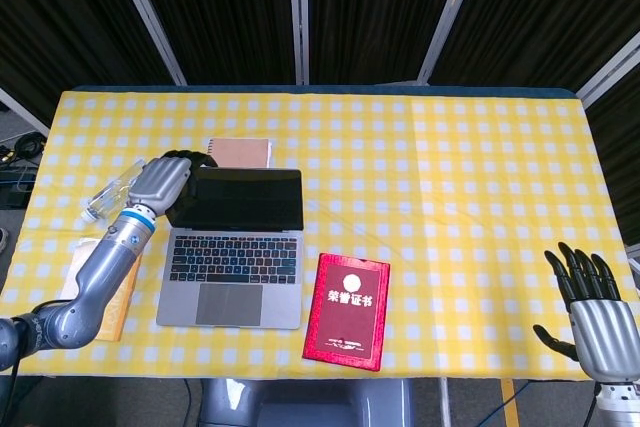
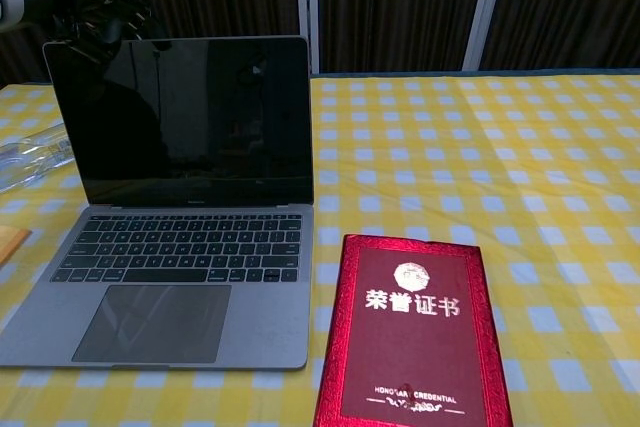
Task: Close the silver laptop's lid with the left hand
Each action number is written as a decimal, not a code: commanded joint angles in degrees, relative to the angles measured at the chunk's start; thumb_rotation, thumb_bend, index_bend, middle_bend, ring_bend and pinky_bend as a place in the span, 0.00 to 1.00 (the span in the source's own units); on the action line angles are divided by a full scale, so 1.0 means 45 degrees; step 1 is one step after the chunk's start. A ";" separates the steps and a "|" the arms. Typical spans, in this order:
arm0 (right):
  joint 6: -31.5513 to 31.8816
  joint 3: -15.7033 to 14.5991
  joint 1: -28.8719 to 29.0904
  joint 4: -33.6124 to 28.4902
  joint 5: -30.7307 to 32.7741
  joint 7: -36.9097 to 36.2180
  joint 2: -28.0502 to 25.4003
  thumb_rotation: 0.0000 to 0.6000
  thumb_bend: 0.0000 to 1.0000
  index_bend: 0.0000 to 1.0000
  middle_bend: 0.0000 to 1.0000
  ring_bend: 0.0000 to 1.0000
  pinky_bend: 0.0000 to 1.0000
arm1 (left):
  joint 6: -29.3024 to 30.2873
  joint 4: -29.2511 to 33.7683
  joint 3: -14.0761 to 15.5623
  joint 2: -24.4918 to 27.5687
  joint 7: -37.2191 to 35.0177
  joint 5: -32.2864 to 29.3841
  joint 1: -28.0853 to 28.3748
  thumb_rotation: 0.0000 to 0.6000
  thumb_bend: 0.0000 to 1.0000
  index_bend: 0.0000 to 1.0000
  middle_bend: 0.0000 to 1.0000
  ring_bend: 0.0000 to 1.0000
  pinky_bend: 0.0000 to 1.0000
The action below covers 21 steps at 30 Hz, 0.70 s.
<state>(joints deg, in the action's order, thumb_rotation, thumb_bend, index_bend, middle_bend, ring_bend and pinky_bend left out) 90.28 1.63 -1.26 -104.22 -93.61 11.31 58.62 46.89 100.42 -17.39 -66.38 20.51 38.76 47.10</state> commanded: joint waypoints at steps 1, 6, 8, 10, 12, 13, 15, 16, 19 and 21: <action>0.0018 -0.0004 -0.0003 0.0005 -0.0002 -0.0003 0.0003 1.00 0.00 0.00 0.00 0.00 0.00 | -0.0039 0.0161 0.0119 0.0168 -0.0065 -0.0267 0.0137 1.00 1.00 0.28 0.26 0.22 0.25; 0.0042 -0.0011 -0.0009 0.0006 0.0002 -0.0005 0.0005 1.00 0.00 0.00 0.00 0.00 0.00 | -0.0112 0.0374 0.0195 0.0381 -0.0221 -0.0484 0.0248 1.00 1.00 0.30 0.29 0.29 0.34; 0.0056 -0.0011 -0.0010 0.0011 0.0003 0.0002 0.0010 1.00 0.00 0.00 0.00 0.00 0.00 | -0.0088 0.0473 0.0242 0.0478 -0.0290 -0.0472 0.0272 1.00 1.00 0.30 0.29 0.30 0.35; 0.0074 -0.0013 -0.0018 0.0014 0.0006 0.0005 0.0009 1.00 0.00 0.00 0.00 0.00 0.00 | -0.0061 0.0583 0.0274 0.0561 -0.0357 -0.0443 0.0277 1.00 1.00 0.32 0.31 0.31 0.36; 0.0092 -0.0021 -0.0023 0.0011 -0.0011 0.0005 0.0011 1.00 0.00 0.00 0.00 0.00 0.00 | -0.0089 0.0772 0.0315 0.0712 -0.0467 -0.0386 0.0268 1.00 1.00 0.34 0.33 0.33 0.38; 0.0099 -0.0022 -0.0024 0.0009 -0.0016 0.0008 0.0012 1.00 0.00 0.00 0.00 0.00 0.00 | -0.0100 0.0847 0.0337 0.0777 -0.0500 -0.0347 0.0265 1.00 1.00 0.35 0.33 0.33 0.38; 0.0113 -0.0029 -0.0029 0.0005 -0.0028 0.0014 0.0012 1.00 0.00 0.00 0.00 0.00 0.00 | -0.0103 0.1017 0.0397 0.0922 -0.0541 -0.0239 0.0245 1.00 1.00 0.35 0.33 0.33 0.38; 0.0118 -0.0033 -0.0030 0.0002 -0.0036 0.0018 0.0016 1.00 0.00 0.00 0.00 0.00 0.00 | -0.0066 0.1099 0.0437 0.0993 -0.0531 -0.0166 0.0233 1.00 1.00 0.35 0.33 0.33 0.38; 0.0134 -0.0037 -0.0031 0.0005 -0.0053 0.0047 0.0027 1.00 0.00 0.00 0.00 0.00 0.00 | -0.0139 0.1510 0.0588 0.1298 -0.0599 -0.0059 0.0183 1.00 1.00 0.36 0.34 0.33 0.38; 0.0144 -0.0051 -0.0036 0.0000 -0.0073 0.0074 0.0037 1.00 0.00 0.00 0.00 0.00 0.00 | -0.0228 0.1774 0.0707 0.1548 -0.0636 0.0075 0.0146 1.00 1.00 0.36 0.34 0.33 0.38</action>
<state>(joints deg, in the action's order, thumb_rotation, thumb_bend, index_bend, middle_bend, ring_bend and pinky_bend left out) 90.91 1.41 -1.41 -104.21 -93.92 11.63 58.78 46.22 107.53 -14.70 -60.26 17.86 38.61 47.94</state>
